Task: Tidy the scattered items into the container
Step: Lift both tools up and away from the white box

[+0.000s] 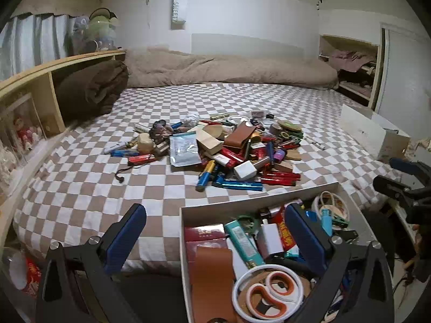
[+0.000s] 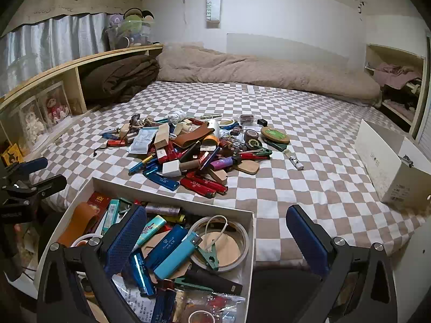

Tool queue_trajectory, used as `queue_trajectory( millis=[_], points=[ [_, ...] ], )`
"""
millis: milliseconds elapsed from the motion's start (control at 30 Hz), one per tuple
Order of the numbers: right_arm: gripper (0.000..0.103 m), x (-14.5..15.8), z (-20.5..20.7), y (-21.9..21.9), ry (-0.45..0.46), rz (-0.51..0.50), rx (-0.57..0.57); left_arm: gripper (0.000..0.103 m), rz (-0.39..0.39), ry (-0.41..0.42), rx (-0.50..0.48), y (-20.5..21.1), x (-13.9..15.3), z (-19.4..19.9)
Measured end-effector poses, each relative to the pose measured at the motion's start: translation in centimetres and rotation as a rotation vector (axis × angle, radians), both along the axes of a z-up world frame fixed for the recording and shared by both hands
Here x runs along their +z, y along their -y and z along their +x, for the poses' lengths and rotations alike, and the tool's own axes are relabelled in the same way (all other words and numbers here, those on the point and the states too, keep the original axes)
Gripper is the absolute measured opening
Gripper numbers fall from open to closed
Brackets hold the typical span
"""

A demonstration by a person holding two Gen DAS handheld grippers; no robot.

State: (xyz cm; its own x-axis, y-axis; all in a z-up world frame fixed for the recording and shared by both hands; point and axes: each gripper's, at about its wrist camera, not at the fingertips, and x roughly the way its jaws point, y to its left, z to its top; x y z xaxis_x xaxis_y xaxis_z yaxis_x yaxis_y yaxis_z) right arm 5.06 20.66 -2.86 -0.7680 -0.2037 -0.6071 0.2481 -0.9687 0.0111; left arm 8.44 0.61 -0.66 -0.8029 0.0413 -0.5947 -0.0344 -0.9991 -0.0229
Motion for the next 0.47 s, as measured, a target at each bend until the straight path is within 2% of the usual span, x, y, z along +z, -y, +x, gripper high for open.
queue_trajectory(
  millis=[467],
  points=[
    [0.103,-0.14,-0.12,0.35,0.006,0.001,0.007,0.103,-0.006,-0.01,0.019,0.03,-0.1,-0.11]
  ],
)
